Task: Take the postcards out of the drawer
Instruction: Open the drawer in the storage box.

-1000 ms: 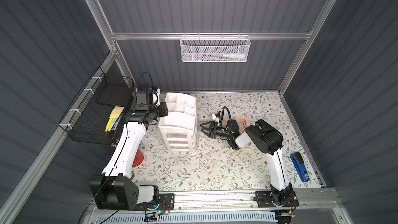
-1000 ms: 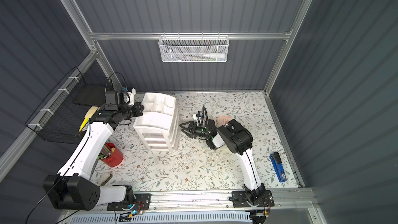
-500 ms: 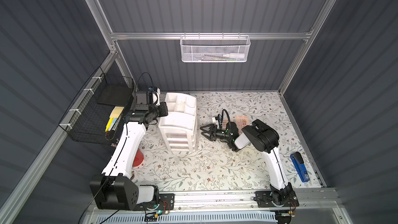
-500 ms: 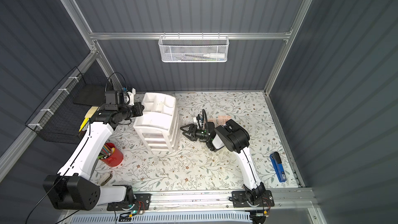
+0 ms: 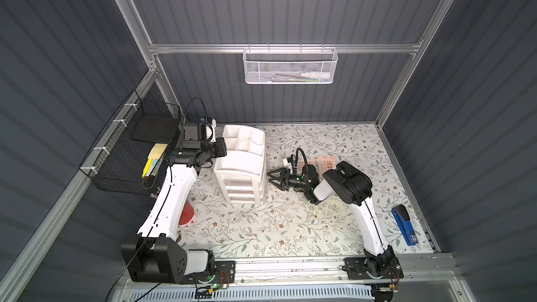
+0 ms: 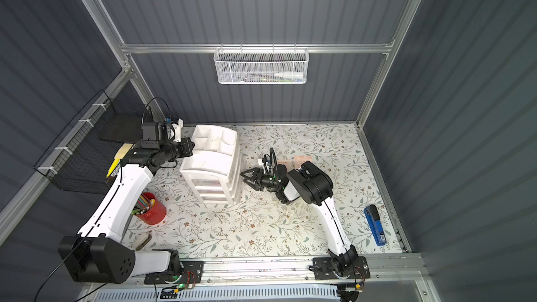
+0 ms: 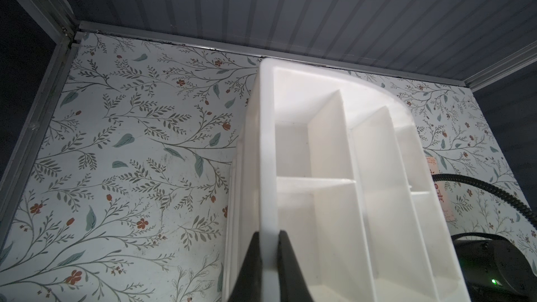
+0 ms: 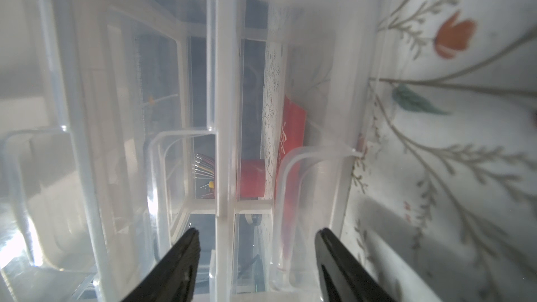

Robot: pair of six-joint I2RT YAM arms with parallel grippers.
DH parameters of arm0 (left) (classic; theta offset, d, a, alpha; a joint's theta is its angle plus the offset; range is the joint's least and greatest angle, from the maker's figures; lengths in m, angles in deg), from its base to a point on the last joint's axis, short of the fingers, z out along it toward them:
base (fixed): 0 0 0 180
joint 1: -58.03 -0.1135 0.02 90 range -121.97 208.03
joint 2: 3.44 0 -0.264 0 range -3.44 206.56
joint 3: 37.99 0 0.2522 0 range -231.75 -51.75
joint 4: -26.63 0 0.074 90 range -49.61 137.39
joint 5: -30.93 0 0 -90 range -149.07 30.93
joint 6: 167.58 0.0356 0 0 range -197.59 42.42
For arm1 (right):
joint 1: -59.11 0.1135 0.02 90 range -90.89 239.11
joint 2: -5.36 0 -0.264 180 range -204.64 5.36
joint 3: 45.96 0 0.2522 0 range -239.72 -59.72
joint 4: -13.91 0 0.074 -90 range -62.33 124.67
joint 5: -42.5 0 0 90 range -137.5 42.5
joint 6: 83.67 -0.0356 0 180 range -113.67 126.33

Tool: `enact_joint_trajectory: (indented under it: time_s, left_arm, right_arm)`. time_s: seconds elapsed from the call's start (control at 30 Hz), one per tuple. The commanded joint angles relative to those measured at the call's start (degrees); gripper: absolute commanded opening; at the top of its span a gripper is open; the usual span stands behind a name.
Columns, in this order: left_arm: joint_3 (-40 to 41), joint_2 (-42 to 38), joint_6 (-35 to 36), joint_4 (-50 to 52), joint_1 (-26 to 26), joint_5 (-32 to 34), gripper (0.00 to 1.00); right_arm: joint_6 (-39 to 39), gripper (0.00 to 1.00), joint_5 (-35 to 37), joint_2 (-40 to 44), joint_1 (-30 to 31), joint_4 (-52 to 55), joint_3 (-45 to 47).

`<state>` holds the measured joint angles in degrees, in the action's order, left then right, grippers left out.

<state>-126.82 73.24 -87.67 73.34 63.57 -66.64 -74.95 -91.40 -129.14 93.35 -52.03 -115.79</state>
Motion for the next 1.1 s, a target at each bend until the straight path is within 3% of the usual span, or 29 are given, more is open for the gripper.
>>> enact_joint_trajectory:
  time_s: [0.0,0.3,0.7,1.07]
  left_arm:
    - [1.2,2.7,1.2,7.0,-0.2,1.2,0.00]
    - [1.2,2.7,1.3,7.0,-0.2,1.2,0.00]
    - [1.2,2.7,1.2,7.1,-0.1,1.2,0.00]
    - [1.1,2.8,1.8,7.7,-0.1,1.9,0.00]
  right_arm:
    - [-0.7,0.63,-0.2,-1.9,0.3,-1.4,-1.3]
    - [-1.1,0.58,-0.5,-2.5,0.7,-1.4,-2.2]
    - [-1.3,0.40,-0.2,-2.7,1.0,-1.4,-2.4]
    - [-1.6,0.33,-1.7,1.0,-1.3,-1.4,0.0]
